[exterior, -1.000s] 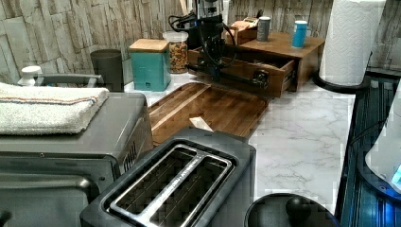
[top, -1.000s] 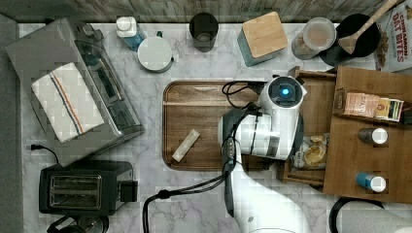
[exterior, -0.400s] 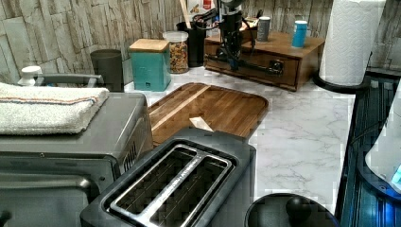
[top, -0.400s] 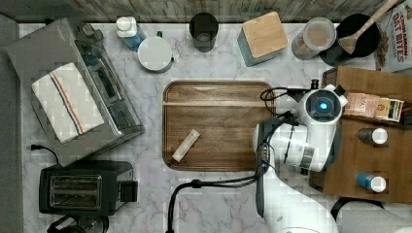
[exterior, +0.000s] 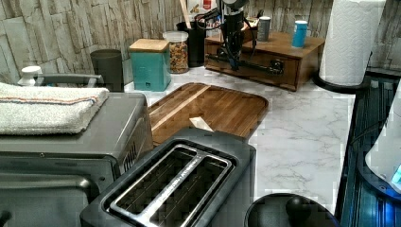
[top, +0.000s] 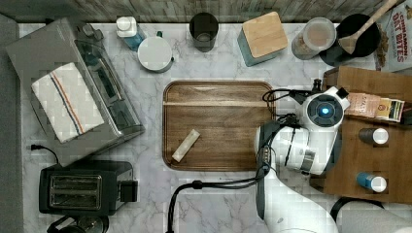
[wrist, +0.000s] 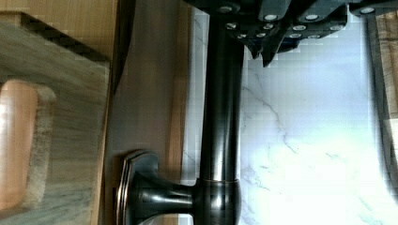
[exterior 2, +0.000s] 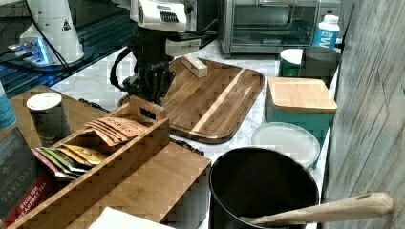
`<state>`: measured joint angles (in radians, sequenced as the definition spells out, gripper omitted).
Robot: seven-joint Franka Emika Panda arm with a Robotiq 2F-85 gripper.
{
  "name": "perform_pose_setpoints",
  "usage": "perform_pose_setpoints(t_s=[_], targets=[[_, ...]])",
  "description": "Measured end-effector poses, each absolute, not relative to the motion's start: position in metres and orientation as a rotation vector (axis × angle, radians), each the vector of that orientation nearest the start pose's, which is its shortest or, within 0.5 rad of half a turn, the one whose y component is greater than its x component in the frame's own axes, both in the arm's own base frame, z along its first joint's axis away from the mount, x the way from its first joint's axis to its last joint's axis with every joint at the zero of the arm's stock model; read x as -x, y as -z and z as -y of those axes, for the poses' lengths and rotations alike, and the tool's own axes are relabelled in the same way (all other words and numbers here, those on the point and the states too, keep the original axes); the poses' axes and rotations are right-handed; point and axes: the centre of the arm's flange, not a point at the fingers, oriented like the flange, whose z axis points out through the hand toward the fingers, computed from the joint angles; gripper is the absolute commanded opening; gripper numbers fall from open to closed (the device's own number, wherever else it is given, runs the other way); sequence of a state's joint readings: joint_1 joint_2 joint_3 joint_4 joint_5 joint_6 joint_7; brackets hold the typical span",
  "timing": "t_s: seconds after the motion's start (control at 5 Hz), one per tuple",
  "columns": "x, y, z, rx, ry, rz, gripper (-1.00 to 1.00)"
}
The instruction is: Close the drawer.
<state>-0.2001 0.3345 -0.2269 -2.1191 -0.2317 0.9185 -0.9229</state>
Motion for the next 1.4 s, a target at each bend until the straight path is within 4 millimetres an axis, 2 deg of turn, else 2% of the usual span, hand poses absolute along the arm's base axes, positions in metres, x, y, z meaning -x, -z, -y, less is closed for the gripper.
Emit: perform_pose_setpoints(t_s=[1.4], targets=[[-0.5293, -0.2600, 0.2361, 3.371, -0.038, -0.147, -1.00]])
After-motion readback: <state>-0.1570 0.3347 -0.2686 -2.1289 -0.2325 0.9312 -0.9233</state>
